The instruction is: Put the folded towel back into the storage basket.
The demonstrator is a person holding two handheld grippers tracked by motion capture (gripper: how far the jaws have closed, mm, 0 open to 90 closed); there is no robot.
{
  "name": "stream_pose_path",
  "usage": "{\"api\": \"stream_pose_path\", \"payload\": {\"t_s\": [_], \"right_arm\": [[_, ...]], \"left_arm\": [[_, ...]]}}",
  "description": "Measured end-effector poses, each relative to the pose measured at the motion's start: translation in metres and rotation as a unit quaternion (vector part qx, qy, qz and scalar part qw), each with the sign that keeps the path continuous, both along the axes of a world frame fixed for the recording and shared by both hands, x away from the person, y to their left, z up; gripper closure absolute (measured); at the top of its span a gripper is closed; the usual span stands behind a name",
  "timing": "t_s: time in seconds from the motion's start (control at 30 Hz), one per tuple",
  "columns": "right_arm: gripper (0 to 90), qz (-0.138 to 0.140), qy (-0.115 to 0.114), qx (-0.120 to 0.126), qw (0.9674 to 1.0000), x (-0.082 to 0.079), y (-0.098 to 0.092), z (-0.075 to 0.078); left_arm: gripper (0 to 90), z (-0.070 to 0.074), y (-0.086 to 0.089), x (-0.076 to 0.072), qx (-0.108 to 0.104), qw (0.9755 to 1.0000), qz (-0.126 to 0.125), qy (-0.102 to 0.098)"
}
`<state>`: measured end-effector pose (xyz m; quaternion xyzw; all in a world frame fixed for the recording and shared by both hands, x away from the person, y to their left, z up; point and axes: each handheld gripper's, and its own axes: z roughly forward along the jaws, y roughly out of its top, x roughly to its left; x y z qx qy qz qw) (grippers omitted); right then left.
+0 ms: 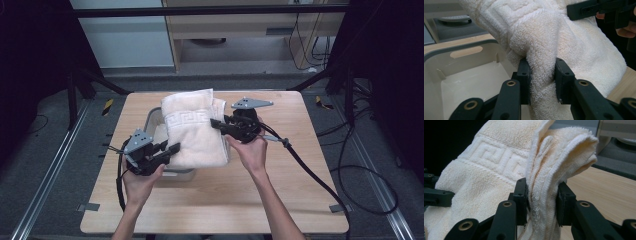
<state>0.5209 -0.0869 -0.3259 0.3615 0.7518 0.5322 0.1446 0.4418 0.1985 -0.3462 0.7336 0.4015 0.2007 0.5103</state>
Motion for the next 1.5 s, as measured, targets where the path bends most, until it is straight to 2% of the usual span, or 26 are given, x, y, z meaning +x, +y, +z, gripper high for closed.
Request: {"api": "stream_pose_path", "payload": {"t_s": [0.63,0.93,1.07,1.2,1.5], "right_arm": [[67.0,0.012,0.006,0.002,0.9999,0.020,0.040,-0.001],[67.0,0.014,0.007,-0.002,0.9999,0.028,0.058,-0.006],[66.9,0.014,0.012,0.008,0.9998,0.032,0.062,-0.011],[66.8,0.014,0.010,0.003,0.9998,0.034,0.067,-0.014],[66.5,0.012,0.014,0.008,0.9998,0.041,0.081,-0.021]], "left_arm": [[68.9,0.004,0.036,0.009,-0.003,0.9996,0.027,0.010],[68.9,0.002,0.049,0.014,0.002,0.9990,0.042,0.015],[69.0,0.000,0.053,0.016,0.005,0.9987,0.048,0.017],[68.9,-0.001,0.056,0.018,0.009,0.9984,0.053,0.019],[68.9,-0.005,0.066,0.024,0.013,0.9977,0.062,0.026]]}}
